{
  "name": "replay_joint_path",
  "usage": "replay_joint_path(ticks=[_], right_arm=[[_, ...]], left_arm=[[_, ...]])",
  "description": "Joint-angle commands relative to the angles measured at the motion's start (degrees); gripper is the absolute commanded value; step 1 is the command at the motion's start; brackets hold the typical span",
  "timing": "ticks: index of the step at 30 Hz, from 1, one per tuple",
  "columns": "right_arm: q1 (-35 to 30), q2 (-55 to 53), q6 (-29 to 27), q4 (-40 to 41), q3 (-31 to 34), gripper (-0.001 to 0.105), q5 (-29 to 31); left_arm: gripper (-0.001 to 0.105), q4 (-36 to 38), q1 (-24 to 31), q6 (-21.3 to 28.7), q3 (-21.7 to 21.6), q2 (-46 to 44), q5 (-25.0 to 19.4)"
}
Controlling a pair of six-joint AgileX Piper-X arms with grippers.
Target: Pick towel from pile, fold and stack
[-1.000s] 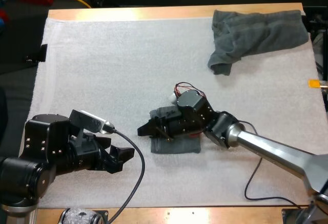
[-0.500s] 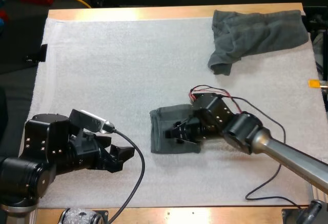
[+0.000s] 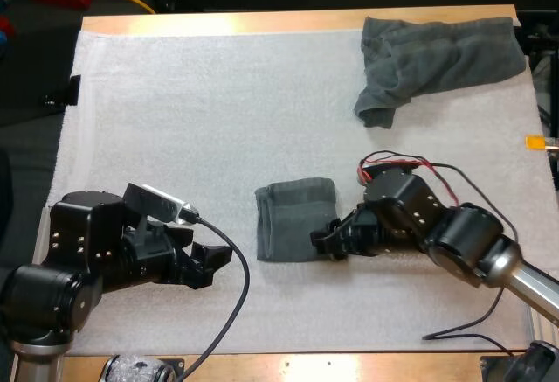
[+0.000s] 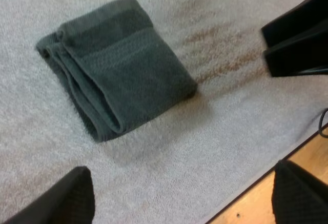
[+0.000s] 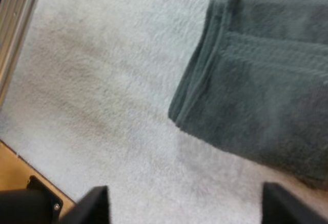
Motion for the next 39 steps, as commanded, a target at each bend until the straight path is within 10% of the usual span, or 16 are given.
replay_joint_path(ticks=[1,39], right_arm=[[0.1,-0.8,-1.1,1.3,-0.1,0.072,1.1],[0.1,-4.9,-2.0,4.6,-0.1,0.077,4.6]], left_arm=[[0.069,-1.2,0.1,0.2,0.3,0.2,0.4],[0.070,-22.1,0.1,-8.1,4.0,29.7,0.8]])
